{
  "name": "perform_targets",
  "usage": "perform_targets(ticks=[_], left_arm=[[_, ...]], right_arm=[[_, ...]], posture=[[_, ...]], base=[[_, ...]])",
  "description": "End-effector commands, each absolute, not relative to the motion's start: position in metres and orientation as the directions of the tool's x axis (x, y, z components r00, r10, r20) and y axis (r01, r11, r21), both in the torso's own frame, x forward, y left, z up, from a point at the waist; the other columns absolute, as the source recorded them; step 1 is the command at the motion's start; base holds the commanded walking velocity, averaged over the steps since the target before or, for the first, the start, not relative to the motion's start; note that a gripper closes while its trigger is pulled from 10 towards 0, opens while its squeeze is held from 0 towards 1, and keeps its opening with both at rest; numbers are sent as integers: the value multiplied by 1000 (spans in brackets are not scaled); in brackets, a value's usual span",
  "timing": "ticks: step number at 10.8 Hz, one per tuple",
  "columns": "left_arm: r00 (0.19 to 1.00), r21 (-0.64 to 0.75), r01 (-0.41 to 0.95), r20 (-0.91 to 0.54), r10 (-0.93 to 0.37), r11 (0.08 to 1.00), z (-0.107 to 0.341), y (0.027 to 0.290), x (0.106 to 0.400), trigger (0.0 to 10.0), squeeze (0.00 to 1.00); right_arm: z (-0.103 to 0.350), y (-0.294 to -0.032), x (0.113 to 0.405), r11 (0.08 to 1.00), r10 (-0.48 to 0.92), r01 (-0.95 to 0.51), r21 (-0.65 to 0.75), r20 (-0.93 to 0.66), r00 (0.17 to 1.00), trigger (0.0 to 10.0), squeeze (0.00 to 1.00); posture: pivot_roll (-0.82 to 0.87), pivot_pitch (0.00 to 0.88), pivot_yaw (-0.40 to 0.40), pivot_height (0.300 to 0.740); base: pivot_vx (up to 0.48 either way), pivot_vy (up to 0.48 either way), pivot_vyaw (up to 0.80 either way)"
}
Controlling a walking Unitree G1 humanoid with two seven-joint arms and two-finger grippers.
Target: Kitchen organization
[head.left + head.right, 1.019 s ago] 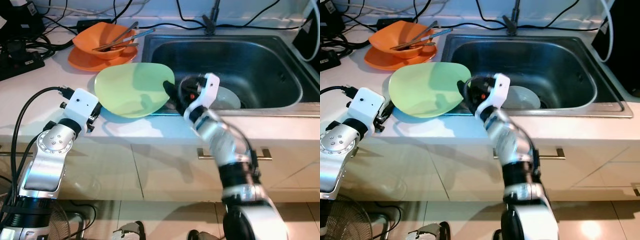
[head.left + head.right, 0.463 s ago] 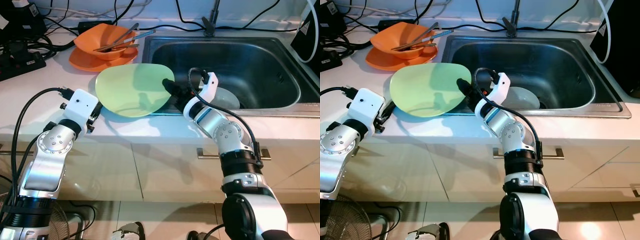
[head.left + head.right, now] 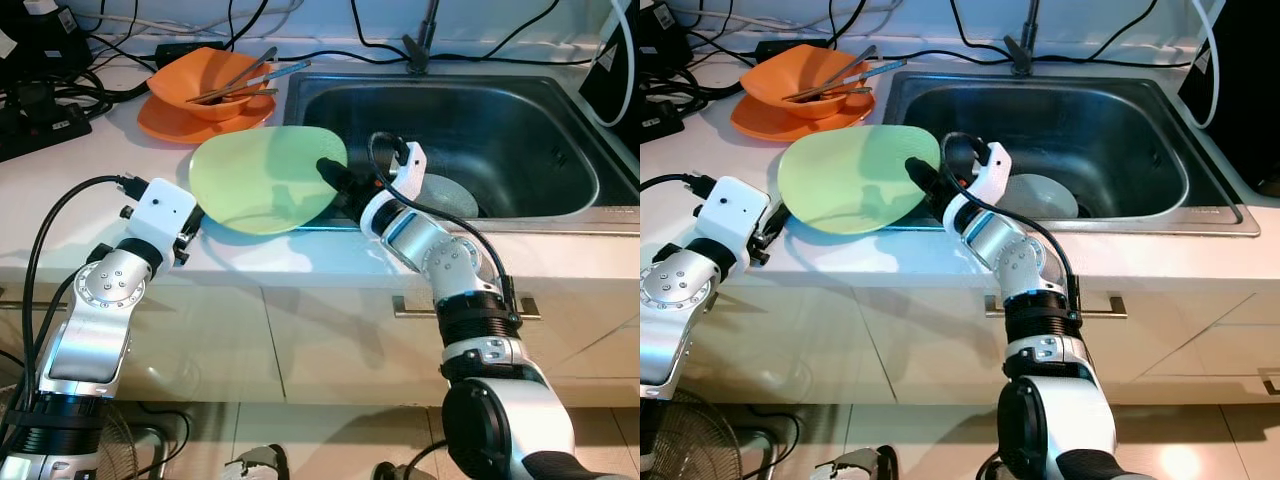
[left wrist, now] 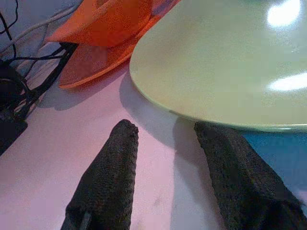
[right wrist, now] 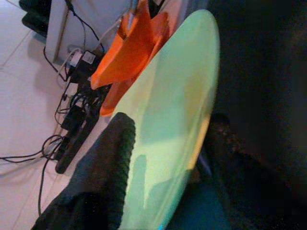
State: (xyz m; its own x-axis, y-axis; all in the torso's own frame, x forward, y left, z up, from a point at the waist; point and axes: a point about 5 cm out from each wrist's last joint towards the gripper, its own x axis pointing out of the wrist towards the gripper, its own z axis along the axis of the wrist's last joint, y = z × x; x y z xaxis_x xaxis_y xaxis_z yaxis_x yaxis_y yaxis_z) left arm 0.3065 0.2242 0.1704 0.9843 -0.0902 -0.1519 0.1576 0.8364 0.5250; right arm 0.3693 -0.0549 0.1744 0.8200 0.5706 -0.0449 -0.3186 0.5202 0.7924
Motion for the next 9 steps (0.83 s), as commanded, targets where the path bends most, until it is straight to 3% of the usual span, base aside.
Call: perform_targets(ticks=[1,9], left_arm=[[982,519,168,-162,-97,838,169,223,305,10000,0],[981,521,175,-161,-106,835,168,219,306,10000,0]], right_arm=[[174,-50,368,506,591,-323,800,-49,805,0,0],[173,-49,368,496,589,-328,804,-34,807,0,0]], posture=[[162,81,0,740],[160,78,-2,740]], base=[[0,0,0],[0,0,0]])
